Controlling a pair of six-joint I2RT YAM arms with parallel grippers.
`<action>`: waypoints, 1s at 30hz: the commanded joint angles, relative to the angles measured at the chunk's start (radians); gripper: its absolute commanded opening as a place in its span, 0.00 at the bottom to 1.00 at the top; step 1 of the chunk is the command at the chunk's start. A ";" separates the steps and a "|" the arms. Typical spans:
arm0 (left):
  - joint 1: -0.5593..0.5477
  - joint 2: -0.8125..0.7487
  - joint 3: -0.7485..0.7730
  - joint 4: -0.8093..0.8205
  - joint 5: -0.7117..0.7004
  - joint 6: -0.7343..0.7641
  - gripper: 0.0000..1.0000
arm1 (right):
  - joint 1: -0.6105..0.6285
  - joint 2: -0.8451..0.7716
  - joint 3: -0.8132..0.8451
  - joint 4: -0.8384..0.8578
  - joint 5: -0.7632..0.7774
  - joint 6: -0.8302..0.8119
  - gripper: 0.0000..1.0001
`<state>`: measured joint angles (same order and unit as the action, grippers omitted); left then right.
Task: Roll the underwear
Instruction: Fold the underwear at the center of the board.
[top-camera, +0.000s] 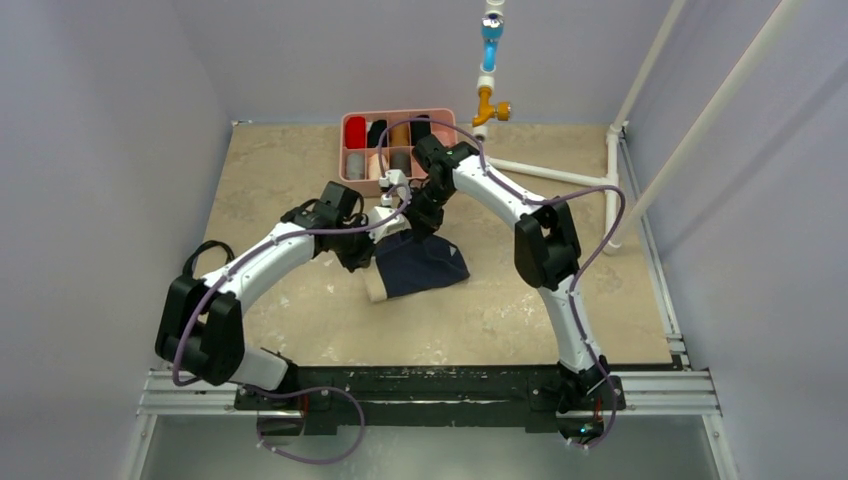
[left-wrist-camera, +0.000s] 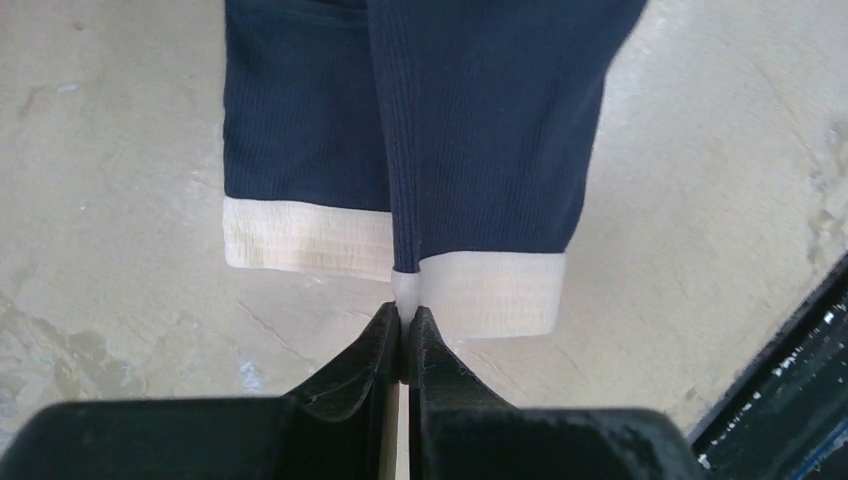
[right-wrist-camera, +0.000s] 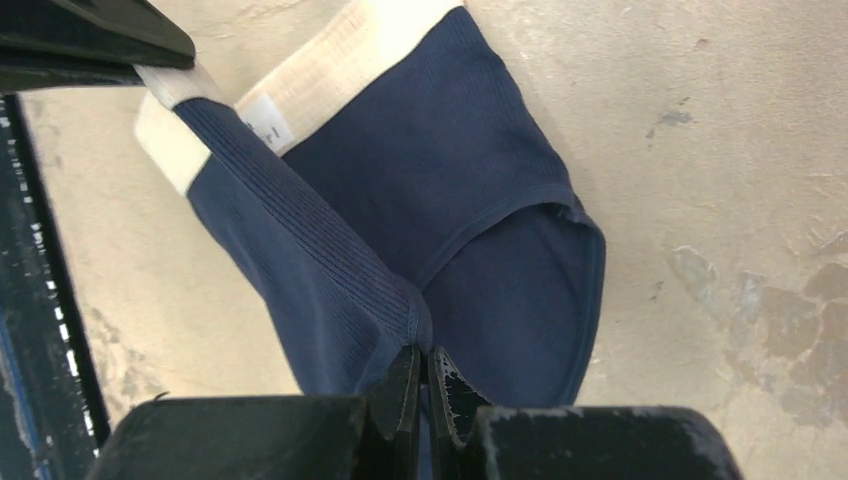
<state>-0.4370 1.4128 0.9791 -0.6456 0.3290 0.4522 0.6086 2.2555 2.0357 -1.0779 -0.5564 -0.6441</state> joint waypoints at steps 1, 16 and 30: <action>0.040 0.069 0.061 0.038 -0.036 -0.012 0.00 | -0.002 0.040 0.113 -0.032 0.052 0.023 0.00; 0.081 0.153 0.099 0.124 -0.171 -0.107 0.00 | 0.013 0.073 0.140 0.152 0.122 0.074 0.00; 0.117 0.171 0.161 0.195 -0.209 -0.187 0.00 | 0.014 0.084 0.164 0.236 0.188 0.076 0.00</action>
<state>-0.3508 1.5799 1.0782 -0.5282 0.1661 0.3317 0.6228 2.3501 2.1616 -0.8822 -0.4168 -0.5674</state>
